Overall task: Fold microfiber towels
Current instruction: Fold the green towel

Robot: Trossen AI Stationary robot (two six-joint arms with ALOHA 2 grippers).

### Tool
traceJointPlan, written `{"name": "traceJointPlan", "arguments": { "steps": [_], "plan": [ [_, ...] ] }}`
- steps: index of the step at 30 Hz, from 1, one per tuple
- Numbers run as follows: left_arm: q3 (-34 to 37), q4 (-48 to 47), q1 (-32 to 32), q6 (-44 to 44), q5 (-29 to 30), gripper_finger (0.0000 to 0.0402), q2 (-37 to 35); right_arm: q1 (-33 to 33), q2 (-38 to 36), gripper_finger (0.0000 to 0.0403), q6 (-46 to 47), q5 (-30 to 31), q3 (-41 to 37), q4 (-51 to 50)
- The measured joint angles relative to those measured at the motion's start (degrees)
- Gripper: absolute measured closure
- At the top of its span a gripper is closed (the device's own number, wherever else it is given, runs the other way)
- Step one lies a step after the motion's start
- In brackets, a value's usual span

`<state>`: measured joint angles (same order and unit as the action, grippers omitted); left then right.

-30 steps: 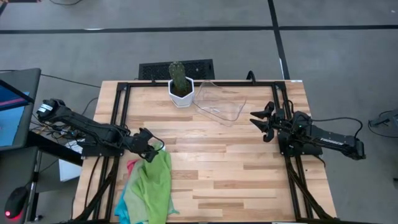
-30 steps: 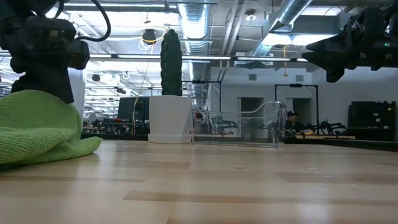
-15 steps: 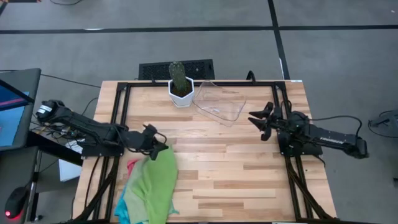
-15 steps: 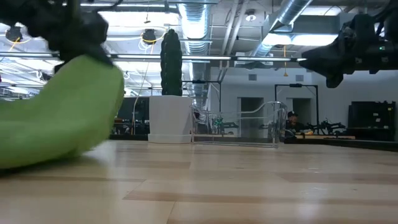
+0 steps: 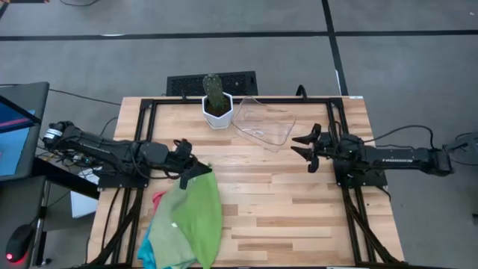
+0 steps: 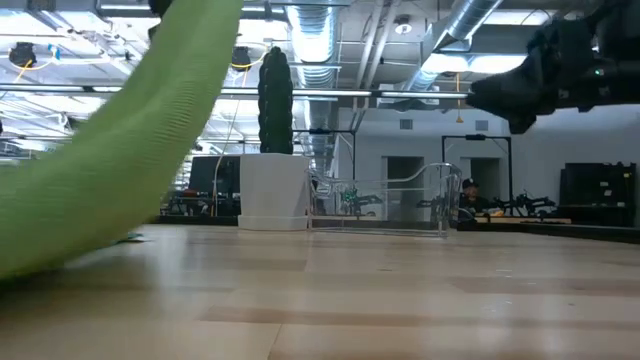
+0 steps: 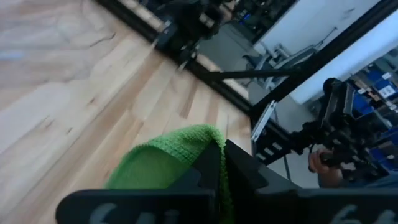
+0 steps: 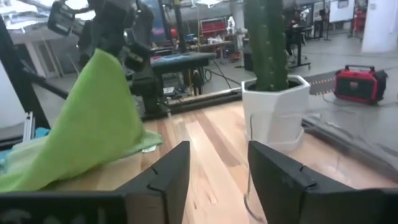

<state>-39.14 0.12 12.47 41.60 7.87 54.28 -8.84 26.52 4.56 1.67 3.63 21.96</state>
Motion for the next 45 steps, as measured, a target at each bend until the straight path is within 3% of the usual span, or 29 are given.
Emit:
{"name": "traceJointPlan", "arguments": {
  "steps": [6, 12, 20, 28, 36, 41, 45],
  "plan": [
    [-4.24, -0.18, 0.00, -0.52, -3.40, 0.0401, 4.97, 1.90, 12.52, 0.0176, -3.47, -0.01, 4.63, 8.05],
    [-8.53, -0.23, 0.02, -1.49, -10.59, 0.0401, 11.19, 4.12, 27.00, 0.0173, -7.97, -0.52, 13.11, 9.00],
    [-10.91, -0.64, 0.44, -2.12, -19.38, 0.0401, 14.14, 5.79, 46.95, 0.0174, -14.20, -8.60, 24.47, 8.96],
    [-10.96, -0.85, 3.17, -0.33, -20.08, 0.0401, 13.58, 4.61, 64.16, 0.0174, -17.50, -20.60, 35.86, 11.12],
    [-10.94, -2.06, 4.91, 2.24, -19.42, 0.0401, 13.49, 5.55, 78.32, 0.0174, -23.51, -24.36, 46.24, 11.06],
    [-10.94, -3.27, 5.53, 2.83, -19.18, 0.0401, 13.49, 4.88, 83.19, 0.0174, -26.44, -24.70, 50.85, 11.10],
    [-10.94, -3.44, 5.60, 3.15, -18.56, 0.0401, 13.49, 4.40, 85.85, 0.0174, -27.54, -28.31, 53.95, 11.03]
  ]
}}
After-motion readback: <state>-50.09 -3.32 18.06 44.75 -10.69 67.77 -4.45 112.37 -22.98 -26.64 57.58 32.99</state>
